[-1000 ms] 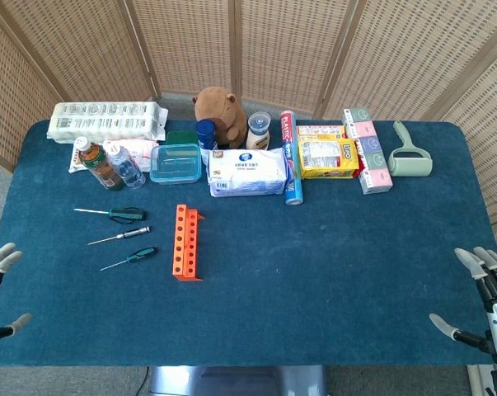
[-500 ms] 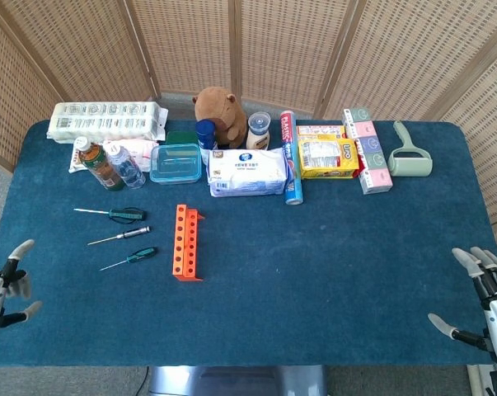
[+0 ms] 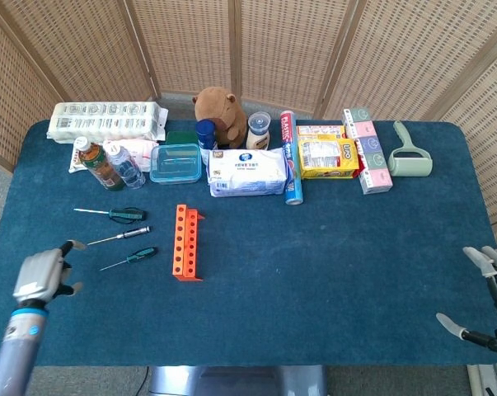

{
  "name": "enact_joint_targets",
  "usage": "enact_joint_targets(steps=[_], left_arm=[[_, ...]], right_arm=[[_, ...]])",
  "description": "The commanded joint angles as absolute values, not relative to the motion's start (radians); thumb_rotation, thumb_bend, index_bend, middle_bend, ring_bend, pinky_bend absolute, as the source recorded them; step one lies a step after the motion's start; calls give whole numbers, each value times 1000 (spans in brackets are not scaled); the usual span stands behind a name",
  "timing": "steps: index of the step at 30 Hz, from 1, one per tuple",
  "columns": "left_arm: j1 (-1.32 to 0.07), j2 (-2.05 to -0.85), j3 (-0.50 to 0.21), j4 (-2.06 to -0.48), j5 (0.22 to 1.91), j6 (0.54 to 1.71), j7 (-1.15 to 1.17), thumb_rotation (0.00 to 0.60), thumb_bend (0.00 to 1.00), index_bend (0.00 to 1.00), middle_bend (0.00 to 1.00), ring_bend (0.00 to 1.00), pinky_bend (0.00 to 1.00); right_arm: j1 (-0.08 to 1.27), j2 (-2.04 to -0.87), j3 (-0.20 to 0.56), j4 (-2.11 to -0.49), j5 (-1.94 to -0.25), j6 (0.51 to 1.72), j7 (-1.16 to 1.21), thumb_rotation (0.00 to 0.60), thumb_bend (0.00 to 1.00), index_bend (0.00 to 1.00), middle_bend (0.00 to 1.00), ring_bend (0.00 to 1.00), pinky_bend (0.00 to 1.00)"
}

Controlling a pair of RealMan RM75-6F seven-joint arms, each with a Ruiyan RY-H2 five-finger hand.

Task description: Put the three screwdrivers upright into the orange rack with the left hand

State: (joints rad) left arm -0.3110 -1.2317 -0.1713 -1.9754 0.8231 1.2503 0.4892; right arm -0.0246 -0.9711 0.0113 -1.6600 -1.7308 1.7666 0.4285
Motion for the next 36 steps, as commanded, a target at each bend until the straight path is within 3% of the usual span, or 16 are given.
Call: enact_joint_targets(steps=[1,14,36], left_arm=[[-464,-1406,-250,-1924,603,1232,646,600,239,364,973,976,950],[-615,-1664,-316,-1708,452,1286,718,600,277,365,974,976,950],[-643,-1711,-313,-1652,402,1328,744,600,309,365,974,976,950]], right_arm=[[-25,-967,14,-1656,-1725,1769,445,600,31,71,141,87,23],[-23,-963,13,-1645,-1717,1761,481,600,32,71,141,87,23],[-26,-965,10,-1644,-1717,1756,470,600,31,71,141,87,23]])
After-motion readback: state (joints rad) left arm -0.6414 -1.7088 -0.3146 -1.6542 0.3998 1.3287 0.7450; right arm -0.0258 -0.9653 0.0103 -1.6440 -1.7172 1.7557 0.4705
